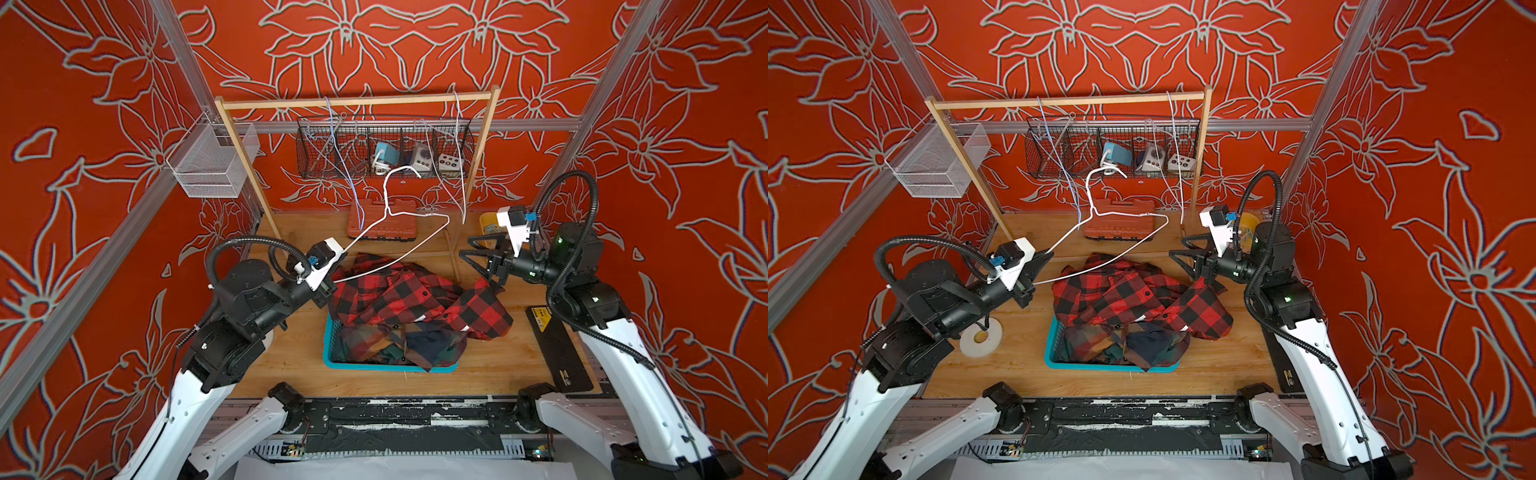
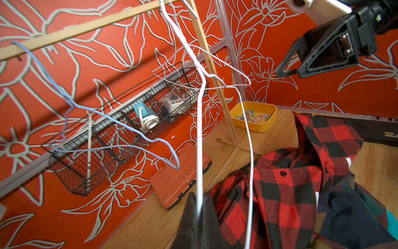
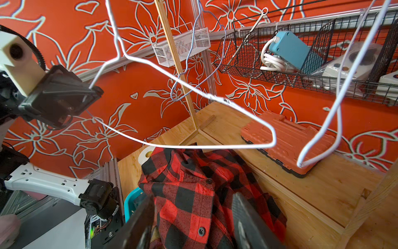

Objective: Remove the clothespins securing long-sleeve shirts to the hanger
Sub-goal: Place the hanger on the clothesline.

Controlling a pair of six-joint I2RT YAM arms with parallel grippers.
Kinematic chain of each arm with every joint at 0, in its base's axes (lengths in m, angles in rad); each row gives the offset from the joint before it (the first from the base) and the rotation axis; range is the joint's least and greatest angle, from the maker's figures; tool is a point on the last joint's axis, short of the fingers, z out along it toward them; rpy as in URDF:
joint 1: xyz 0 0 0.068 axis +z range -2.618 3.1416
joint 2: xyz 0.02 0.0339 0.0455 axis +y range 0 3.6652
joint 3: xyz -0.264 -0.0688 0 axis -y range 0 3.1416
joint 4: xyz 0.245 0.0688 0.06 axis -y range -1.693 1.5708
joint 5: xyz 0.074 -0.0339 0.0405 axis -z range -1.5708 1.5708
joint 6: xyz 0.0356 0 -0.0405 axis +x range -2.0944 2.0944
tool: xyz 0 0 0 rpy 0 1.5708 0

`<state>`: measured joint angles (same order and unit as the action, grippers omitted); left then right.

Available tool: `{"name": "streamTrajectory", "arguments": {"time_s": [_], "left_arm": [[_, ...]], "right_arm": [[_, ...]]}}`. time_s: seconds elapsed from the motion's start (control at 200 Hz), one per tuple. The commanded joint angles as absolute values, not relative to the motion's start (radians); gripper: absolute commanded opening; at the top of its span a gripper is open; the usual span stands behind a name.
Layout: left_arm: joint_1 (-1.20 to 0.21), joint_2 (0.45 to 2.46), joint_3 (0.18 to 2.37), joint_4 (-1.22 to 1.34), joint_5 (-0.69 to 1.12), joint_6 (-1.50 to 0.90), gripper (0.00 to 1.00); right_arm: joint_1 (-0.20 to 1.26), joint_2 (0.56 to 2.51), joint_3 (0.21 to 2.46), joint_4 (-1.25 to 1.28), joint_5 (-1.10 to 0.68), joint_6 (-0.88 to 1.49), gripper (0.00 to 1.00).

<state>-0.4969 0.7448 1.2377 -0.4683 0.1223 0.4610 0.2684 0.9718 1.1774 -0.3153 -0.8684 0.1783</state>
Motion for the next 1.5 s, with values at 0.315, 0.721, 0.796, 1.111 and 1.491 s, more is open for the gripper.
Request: {"name": "streamTrajectory", "arguments": {"time_s": [0.315, 0.721, 0.796, 1.111, 1.491], "left_arm": [[-0.495, 0.741, 1.328, -0.368, 0.016, 0.374, 0.0], [-0.495, 0.633, 1.335, -0.262, -0.196, 0.366, 0.0], [-0.495, 0.624, 1.355, -0.277, -0.255, 0.378, 0.0], [-0.495, 0.579, 1.399, -0.396, -0.557, 0.385, 0.0], [-0.496, 0.668, 1.403, -0.485, -0.765, 0.45, 0.0]], "right_arm": [[0.269, 0.974, 1.148, -0.319, -0.863, 0.215, 0.59], [0.268, 0.992, 1.144, -0.301, -0.879, 0.231, 0.59], [0.268, 0.995, 1.146, -0.297, -0.882, 0.231, 0.59], [0.268, 1.005, 1.155, -0.291, -0.898, 0.23, 0.59], [0.268, 1.001, 1.148, -0.274, -0.916, 0.239, 0.59]]}}
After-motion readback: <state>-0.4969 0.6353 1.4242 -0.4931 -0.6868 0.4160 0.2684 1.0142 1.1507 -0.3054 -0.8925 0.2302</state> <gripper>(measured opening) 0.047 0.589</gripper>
